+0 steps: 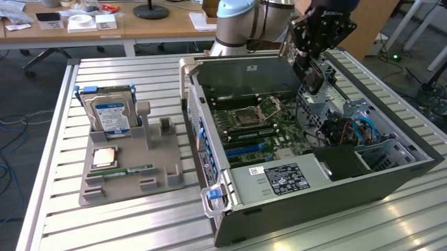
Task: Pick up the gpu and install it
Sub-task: 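Pick up the gpu and move the gpu toward the slot, then insert the gpu into the slot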
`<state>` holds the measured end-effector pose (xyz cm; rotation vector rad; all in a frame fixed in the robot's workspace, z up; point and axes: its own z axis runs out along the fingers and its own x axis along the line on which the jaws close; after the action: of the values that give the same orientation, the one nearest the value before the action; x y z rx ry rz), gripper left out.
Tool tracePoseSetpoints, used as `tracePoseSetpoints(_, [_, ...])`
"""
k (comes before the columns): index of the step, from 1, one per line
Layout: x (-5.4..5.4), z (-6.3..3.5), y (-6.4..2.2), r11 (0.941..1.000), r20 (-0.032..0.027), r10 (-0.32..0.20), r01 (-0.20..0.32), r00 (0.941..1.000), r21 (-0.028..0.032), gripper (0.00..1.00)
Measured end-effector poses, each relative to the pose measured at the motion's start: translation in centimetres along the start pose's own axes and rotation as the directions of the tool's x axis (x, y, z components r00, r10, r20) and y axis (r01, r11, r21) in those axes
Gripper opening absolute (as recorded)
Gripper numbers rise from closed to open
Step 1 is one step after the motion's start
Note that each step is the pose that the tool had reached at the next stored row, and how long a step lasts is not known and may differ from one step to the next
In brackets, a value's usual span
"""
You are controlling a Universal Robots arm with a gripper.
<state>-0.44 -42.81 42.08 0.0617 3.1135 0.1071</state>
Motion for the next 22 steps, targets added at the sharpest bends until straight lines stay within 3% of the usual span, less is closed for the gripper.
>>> tracePoseSetpoints(2, [-3.9,0.11,0.16,1.0000,-0.0001,0.000,0.000,1.0000,-0.0016,0.26])
tracePoseSetpoints(4, [-5.1,0.14,0.21,1.0000,0.0000,0.000,0.000,1.0000,-0.0017,0.26])
tracePoseSetpoints(22, [-5.3,0.14,0.22,1.0000,0.0000,-0.001,0.001,1.0000,-0.0016,0.26])
